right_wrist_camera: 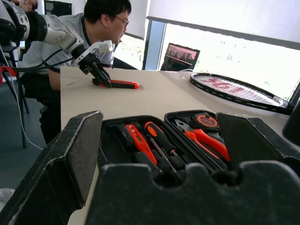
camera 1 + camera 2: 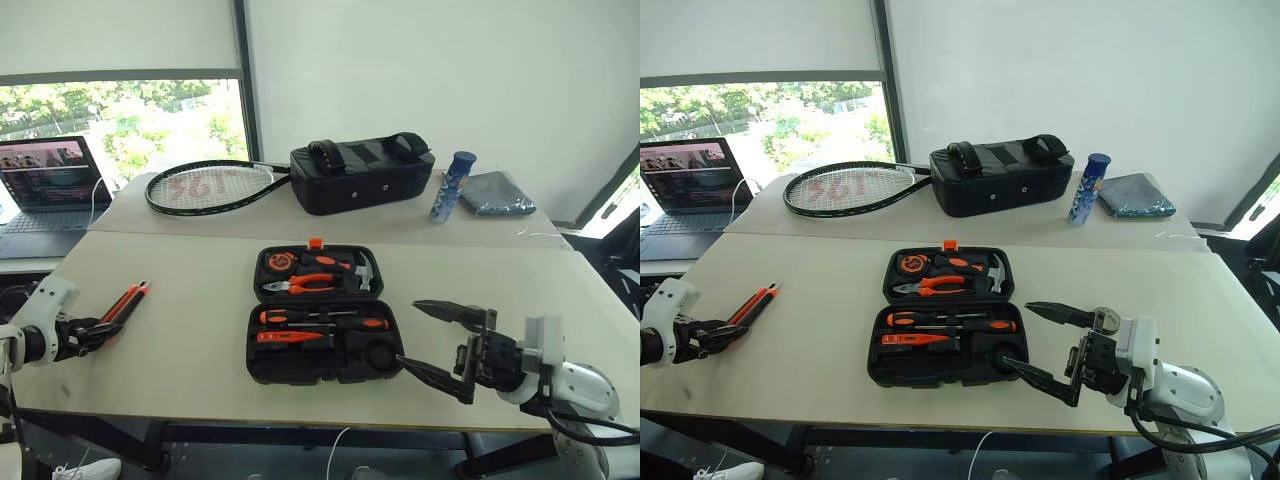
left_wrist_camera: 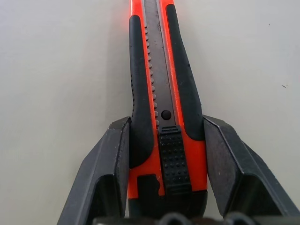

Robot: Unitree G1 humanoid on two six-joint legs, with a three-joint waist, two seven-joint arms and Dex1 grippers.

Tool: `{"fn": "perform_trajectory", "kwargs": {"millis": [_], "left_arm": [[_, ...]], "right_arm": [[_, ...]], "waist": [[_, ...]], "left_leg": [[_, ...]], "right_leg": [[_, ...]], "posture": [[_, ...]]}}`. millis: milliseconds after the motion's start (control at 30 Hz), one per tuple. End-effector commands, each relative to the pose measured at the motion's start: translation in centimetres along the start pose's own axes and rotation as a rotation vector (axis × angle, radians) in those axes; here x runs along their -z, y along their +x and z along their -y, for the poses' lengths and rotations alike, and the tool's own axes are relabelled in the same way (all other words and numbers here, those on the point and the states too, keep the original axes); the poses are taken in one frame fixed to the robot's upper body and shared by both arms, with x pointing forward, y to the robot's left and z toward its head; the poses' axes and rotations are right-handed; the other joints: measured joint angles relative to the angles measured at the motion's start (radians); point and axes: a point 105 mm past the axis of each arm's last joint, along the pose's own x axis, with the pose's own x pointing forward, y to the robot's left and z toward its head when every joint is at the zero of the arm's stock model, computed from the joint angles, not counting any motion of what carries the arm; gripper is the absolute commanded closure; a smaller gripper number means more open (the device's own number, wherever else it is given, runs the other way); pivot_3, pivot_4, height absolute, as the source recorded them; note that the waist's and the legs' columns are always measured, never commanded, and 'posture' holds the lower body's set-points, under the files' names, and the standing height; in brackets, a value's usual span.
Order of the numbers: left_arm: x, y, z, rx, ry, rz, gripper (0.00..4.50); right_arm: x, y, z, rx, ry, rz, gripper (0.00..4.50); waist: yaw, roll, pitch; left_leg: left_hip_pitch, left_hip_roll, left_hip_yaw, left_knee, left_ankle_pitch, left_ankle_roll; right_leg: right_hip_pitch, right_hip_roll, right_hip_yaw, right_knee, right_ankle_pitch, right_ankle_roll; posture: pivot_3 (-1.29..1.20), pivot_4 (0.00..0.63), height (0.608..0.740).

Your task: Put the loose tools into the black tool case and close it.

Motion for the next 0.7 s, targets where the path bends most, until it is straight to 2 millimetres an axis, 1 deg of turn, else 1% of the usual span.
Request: {"fn": "perform_trajectory", "kwargs": {"millis": [33,100,167,200,267,300,400,433,467,500,533,600,633,700], "left_arm": [[-3.1,0.0,1.7,0.098,0.074,0.210,2.71],[-4.8,-0.2,2.4,0.127,0.111,0.306,2.71],[-7.0,-0.5,4.1,0.213,0.164,0.403,2.71],[-8.2,-0.6,5.5,0.267,0.214,0.435,2.71],[-10.2,-0.7,8.9,0.405,0.306,0.463,2.71],[-10.8,-0.7,10.5,0.462,0.342,0.465,2.71],[-11.3,-0.8,15.3,0.652,0.481,0.394,2.71],[-11.0,-1.0,17.3,0.754,0.507,0.346,2.71],[-10.7,-0.9,19.2,0.820,0.579,0.309,2.71],[-10.2,-0.6,20.4,0.856,0.639,0.257,2.71],[-9.7,-0.1,21.4,0.874,0.721,0.205,2.71],[-9.1,1.0,22.4,0.858,0.817,0.133,2.71],[-9.2,1.5,23.1,0.849,0.830,0.132,2.71],[-9.7,2.2,24.5,0.850,0.795,0.138,2.71]], "right_arm": [[-0.6,-0.8,0.3,0.007,-0.060,0.005,0.00],[-0.5,-1.0,0.3,0.009,-0.060,0.002,0.00],[-0.4,-1.1,0.3,0.008,-0.061,-0.002,0.00],[-0.4,-1.1,0.3,0.009,-0.061,-0.004,0.00],[-0.4,-1.2,0.3,0.010,-0.063,-0.010,0.00],[-0.4,-1.3,0.3,0.011,-0.063,-0.013,0.00],[-0.3,-1.4,0.3,0.014,-0.063,-0.021,0.00],[-0.4,-1.4,0.3,0.015,-0.063,-0.023,0.00],[-0.4,-1.4,0.3,0.017,-0.063,-0.025,0.00],[-0.4,-1.5,0.3,0.018,-0.064,-0.028,0.00],[-0.4,-1.5,0.3,0.019,-0.063,-0.033,0.00],[-0.4,-1.5,0.2,0.021,-0.063,-0.038,0.00],[-0.4,-1.5,0.1,0.022,-0.063,-0.040,0.00],[-0.5,-1.5,0.0,0.028,-0.065,-0.044,0.00]], "waist": [[0.003,0.000,0.000],[0.007,-0.001,0.000],[0.007,-0.001,0.000],[0.009,-0.001,0.000],[0.012,-0.001,0.000],[0.013,-0.001,0.000],[0.012,-0.001,0.000],[0.011,-0.001,0.000],[0.008,-0.001,0.000],[0.005,-0.001,0.000],[0.004,-0.001,0.000],[-0.001,-0.001,0.000],[-0.003,-0.001,0.000],[-0.003,-0.001,0.000]], "left_leg": [[0.000,0.000,0.000,0.000,0.000,0.000],[-0.002,0.000,-0.001,0.001,0.000,0.000],[-0.003,0.000,-0.002,0.002,0.000,0.000],[-0.004,0.000,-0.002,0.002,0.000,0.000],[-0.004,0.000,-0.002,0.003,0.000,0.000],[-0.004,0.000,-0.002,0.003,0.000,0.000],[-0.003,0.000,-0.001,0.003,0.000,0.000],[-0.003,0.000,-0.001,0.003,0.000,0.000],[-0.003,0.000,-0.001,0.003,0.000,0.000],[-0.003,0.000,-0.002,0.003,0.000,0.000],[-0.003,0.000,-0.002,0.003,0.000,0.000],[-0.003,-0.001,-0.001,0.003,0.000,0.000],[-0.002,-0.001,-0.001,0.003,0.000,0.000],[-0.001,-0.001,-0.002,0.003,0.000,0.000]], "right_leg": [[0.000,0.000,0.000,0.000,0.000,0.000],[-0.001,0.000,-0.001,0.000,0.000,0.000],[-0.001,0.000,-0.002,0.000,0.000,0.000],[-0.001,0.000,-0.002,0.000,0.000,0.000],[-0.001,0.000,-0.002,0.000,0.000,0.000],[-0.001,-0.001,-0.002,0.000,0.001,0.000],[0.000,-0.001,-0.001,0.000,0.000,0.000],[0.000,-0.001,-0.001,0.000,0.000,0.000],[0.000,0.000,-0.001,0.000,0.000,0.000],[0.000,0.000,-0.001,0.000,0.000,0.000],[0.000,0.000,-0.001,0.000,0.000,0.000],[0.000,0.000,0.000,0.000,0.000,0.001],[0.001,0.001,0.001,0.000,0.000,0.001],[0.000,0.002,0.002,0.001,0.001,0.001]], "posture": [[0.00,0.150,0.740],[0.00,0.150,0.740],[0.00,0.150,0.740],[0.00,0.150,0.740],[0.00,0.150,0.740],[0.00,0.150,0.740],[0.00,0.150,0.740],[0.00,0.150,0.740],[0.00,0.150,0.740],[0.00,0.150,0.740],[0.00,0.150,0.740],[0.00,0.150,0.740],[0.00,0.150,0.740],[0.00,0.150,0.740]]}}
